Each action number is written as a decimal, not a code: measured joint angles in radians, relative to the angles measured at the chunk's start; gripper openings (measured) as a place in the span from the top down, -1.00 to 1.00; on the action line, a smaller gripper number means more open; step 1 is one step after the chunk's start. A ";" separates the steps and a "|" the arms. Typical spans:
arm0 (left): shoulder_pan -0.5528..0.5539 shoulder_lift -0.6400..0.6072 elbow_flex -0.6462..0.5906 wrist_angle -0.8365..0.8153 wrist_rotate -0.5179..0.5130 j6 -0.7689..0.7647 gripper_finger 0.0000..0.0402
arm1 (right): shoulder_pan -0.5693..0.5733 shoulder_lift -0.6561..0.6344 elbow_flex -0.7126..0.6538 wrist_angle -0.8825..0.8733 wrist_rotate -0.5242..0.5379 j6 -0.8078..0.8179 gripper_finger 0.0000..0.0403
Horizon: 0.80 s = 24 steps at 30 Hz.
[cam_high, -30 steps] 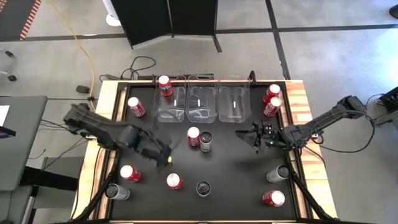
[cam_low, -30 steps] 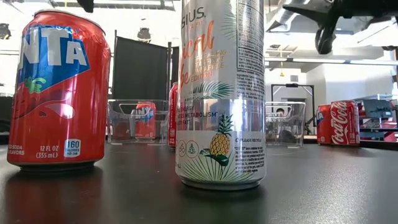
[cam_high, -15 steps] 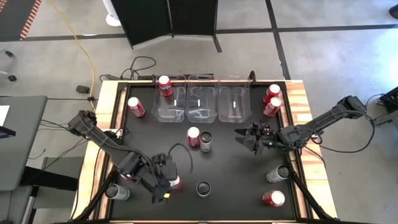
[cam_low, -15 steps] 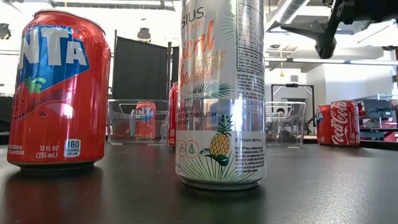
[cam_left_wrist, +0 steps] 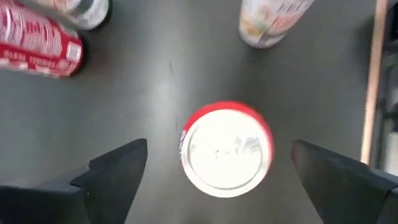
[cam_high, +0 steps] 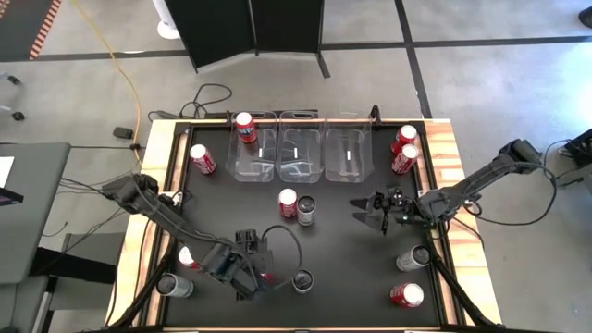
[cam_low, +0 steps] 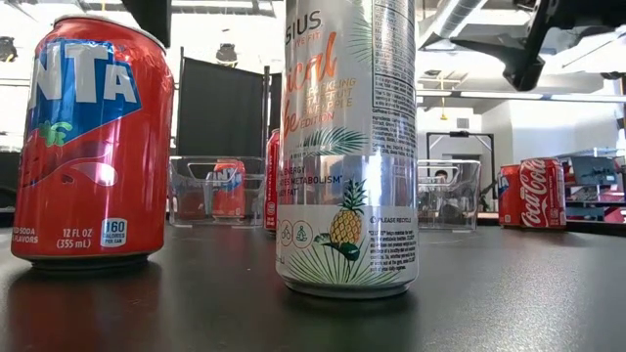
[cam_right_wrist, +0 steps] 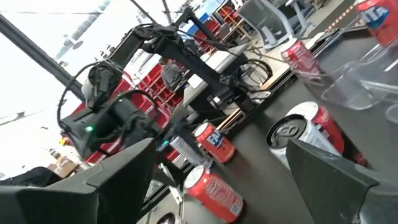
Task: Sort soda cans
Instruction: Put the bottom right red soda can into the left transparent bin
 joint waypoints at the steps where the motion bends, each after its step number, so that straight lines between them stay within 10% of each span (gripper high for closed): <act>1: 0.005 0.009 0.000 -0.013 0.006 -0.004 -0.98 | 0.005 0.000 0.000 -0.001 0.000 0.000 -0.87; 24: 0.048 0.025 -0.119 0.093 0.136 -0.094 -0.92 | 0.045 0.000 0.000 -0.002 0.000 0.002 -0.85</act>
